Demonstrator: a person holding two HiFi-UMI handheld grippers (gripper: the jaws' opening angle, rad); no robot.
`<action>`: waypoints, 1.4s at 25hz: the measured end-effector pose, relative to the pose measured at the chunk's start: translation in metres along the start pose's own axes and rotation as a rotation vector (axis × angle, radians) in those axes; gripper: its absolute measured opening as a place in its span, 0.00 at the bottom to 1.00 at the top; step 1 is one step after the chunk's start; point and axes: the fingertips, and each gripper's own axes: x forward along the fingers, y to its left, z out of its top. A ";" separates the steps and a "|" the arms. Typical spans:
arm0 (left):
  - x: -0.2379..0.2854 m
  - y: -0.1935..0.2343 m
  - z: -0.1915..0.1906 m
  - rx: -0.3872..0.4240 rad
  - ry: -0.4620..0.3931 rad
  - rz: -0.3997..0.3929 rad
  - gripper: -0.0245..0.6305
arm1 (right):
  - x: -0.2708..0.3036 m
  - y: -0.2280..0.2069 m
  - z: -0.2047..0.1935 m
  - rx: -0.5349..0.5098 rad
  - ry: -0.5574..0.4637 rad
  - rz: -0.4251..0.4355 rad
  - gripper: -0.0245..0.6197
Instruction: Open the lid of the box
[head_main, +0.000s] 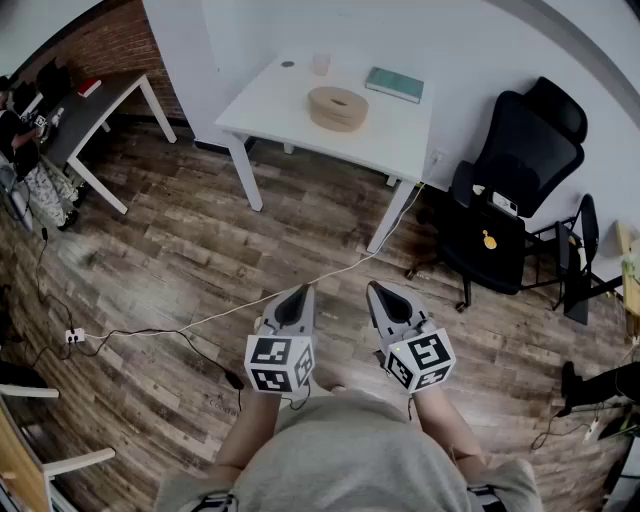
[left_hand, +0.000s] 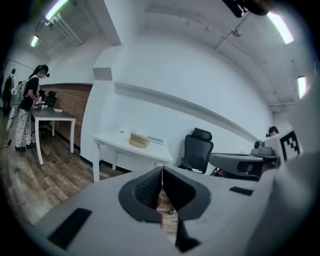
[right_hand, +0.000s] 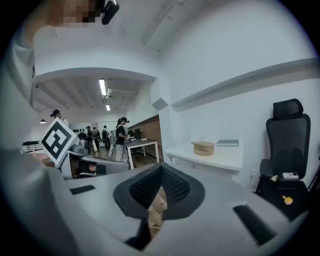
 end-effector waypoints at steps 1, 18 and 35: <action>-0.011 -0.016 -0.006 0.007 0.005 -0.002 0.05 | -0.017 0.002 -0.003 -0.001 0.001 0.004 0.03; -0.097 -0.106 -0.036 0.049 -0.033 0.012 0.05 | -0.134 0.053 -0.010 -0.046 -0.047 0.082 0.03; -0.096 -0.117 -0.039 0.074 -0.036 0.025 0.07 | -0.141 0.036 -0.021 -0.022 -0.036 0.070 0.05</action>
